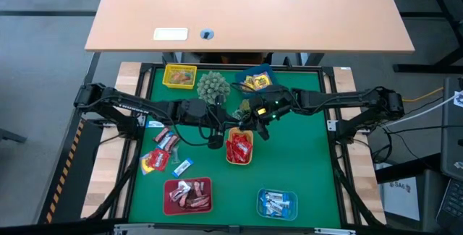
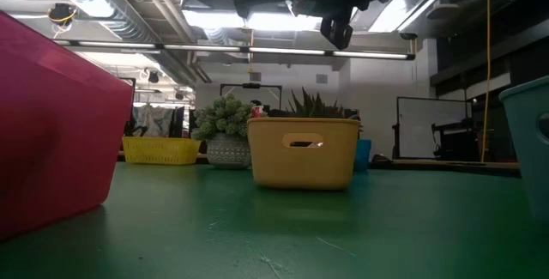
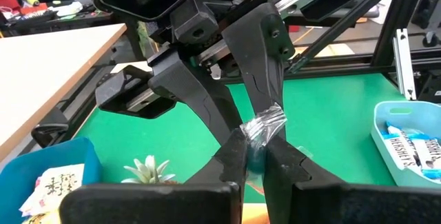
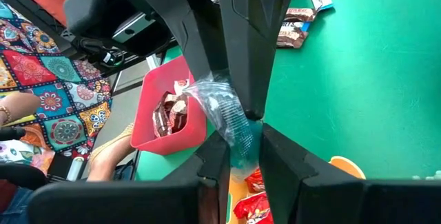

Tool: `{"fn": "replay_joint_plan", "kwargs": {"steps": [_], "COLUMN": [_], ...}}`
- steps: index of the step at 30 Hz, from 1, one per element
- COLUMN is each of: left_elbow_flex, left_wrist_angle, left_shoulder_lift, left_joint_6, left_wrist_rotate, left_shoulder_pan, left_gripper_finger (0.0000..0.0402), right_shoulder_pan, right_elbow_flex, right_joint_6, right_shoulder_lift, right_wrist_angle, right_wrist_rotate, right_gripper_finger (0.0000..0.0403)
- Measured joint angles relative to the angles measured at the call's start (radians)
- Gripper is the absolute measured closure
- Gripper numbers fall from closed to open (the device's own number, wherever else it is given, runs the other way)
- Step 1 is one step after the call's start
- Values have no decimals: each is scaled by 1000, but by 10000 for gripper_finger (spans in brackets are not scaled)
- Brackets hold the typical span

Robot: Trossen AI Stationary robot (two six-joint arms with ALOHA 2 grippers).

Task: Sort candy
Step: Put the blue gummy into the yellow bin

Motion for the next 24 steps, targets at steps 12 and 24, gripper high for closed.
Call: {"fn": "replay_joint_plan", "kwargs": {"steps": [12, 24], "left_elbow_flex": [0, 0], "left_wrist_angle": [0, -24], "left_shoulder_lift": [0, -26], "left_joint_6": [-1, -31], "left_wrist_rotate": [-3, -2], "left_shoulder_pan": [0, 28], "left_gripper_finger": [383, 383], "right_shoulder_pan": [0, -55], "right_elbow_flex": [0, 0], "right_joint_6": [44, 18], "right_shoulder_lift": [0, -43], "right_wrist_angle": [-5, -45], "right_wrist_rotate": [25, -173], "right_gripper_finger": [256, 181]}}
